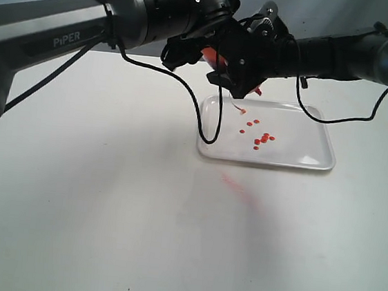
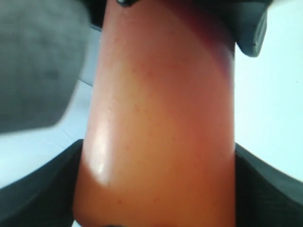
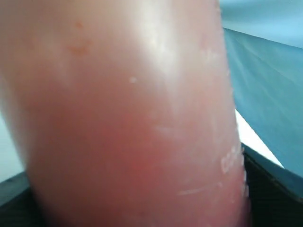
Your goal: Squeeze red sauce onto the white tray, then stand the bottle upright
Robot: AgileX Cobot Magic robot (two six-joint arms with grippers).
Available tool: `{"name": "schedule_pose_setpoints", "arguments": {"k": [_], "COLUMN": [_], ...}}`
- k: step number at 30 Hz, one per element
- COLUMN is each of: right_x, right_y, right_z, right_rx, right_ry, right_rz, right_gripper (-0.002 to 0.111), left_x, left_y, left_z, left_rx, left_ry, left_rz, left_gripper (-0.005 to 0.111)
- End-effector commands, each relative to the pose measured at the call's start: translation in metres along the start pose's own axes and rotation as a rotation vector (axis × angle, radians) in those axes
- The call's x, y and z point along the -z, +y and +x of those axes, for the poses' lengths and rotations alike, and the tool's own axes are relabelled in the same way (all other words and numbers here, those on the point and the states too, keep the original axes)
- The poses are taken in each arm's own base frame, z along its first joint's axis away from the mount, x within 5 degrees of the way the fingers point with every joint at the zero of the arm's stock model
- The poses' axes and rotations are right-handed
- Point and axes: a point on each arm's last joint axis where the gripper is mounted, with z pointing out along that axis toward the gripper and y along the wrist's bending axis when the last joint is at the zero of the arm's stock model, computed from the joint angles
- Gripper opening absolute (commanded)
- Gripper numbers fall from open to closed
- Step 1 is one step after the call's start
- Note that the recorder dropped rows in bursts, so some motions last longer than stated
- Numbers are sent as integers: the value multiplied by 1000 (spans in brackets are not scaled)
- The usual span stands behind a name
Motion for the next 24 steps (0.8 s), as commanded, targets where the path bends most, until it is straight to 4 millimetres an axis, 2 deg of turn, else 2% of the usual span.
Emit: {"name": "schedule_pose_setpoints", "arguments": {"k": [1, 24], "right_x": [4, 4], "right_y": [-3, 3], "right_z": [-3, -5], "right_rx": [0, -2], "right_ry": [0, -24], "right_rz": [5, -54], "right_gripper": [0, 0], "left_x": [11, 11], "left_y": [13, 6], "left_z": [5, 7], "left_rx": [35, 62], "left_ry": [-12, 9], "left_rz": [-75, 4], "left_gripper": [0, 0]}}
